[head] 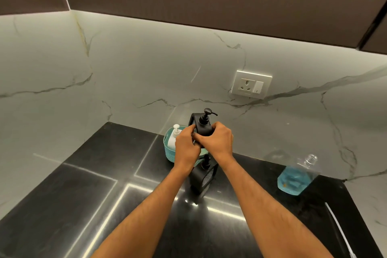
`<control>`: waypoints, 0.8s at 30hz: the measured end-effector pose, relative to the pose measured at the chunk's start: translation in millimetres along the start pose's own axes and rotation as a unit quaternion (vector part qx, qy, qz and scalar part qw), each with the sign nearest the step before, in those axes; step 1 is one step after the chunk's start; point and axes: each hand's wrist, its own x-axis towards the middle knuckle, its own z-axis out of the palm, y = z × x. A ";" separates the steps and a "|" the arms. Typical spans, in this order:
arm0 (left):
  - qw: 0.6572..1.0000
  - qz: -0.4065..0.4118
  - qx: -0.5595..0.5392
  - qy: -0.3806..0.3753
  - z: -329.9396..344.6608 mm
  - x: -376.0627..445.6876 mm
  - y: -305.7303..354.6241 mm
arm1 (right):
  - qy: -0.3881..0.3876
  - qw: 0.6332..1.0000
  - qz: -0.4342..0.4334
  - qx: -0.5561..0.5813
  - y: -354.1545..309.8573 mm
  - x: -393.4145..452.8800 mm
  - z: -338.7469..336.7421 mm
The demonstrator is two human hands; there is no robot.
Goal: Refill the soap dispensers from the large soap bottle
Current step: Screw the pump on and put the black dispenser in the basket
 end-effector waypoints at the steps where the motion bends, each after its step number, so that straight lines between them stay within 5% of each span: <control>1: 1.000 -0.005 0.003 0.001 0.1 4.4 -3.3 | -0.015 1.000 0.003 -0.004 0.7 4.7 5.6; 24: 0.978 -0.143 0.149 -0.037 14.7 37.1 -86.3 | -0.274 0.944 0.176 -0.047 40.7 84.2 69.8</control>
